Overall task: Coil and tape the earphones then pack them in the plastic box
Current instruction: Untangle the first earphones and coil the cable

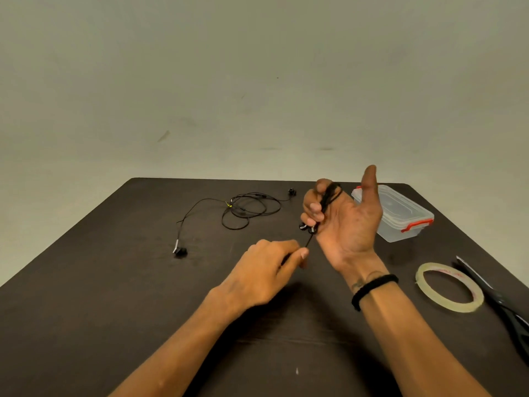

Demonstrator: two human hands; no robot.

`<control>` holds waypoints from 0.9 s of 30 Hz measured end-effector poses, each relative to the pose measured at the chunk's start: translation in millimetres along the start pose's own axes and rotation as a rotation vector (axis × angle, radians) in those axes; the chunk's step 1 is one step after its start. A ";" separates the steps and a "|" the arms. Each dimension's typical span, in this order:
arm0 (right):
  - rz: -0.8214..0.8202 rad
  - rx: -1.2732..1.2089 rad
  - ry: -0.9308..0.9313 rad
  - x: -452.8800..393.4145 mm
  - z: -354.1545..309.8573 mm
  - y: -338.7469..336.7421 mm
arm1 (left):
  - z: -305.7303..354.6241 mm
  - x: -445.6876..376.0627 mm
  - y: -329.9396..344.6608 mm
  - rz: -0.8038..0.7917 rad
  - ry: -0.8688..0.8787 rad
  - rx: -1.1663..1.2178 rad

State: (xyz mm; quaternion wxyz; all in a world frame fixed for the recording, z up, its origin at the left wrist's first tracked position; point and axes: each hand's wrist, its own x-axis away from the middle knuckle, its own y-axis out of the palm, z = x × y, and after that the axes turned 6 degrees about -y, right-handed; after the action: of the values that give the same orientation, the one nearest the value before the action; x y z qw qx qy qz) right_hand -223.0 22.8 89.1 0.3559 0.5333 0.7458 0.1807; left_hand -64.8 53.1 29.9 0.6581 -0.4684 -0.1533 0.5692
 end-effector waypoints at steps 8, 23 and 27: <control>-0.102 0.565 0.225 -0.6 17.6 -7.0 | 5.4 2.7 -15.3 0.168 0.300 -0.304; -0.255 0.727 0.489 2.7 20.1 -8.0 | -11.2 -7.0 -54.1 0.220 0.011 0.308; -0.166 0.495 0.476 -1.0 17.3 -13.3 | -14.9 -9.3 -51.9 0.101 -0.063 0.422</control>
State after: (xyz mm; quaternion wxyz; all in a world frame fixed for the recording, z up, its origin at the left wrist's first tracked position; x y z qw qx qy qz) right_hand -219.2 15.1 69.0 0.0458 0.4838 0.8699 0.0841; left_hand -25.2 42.7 66.3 0.7069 -0.3094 -0.0278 0.6354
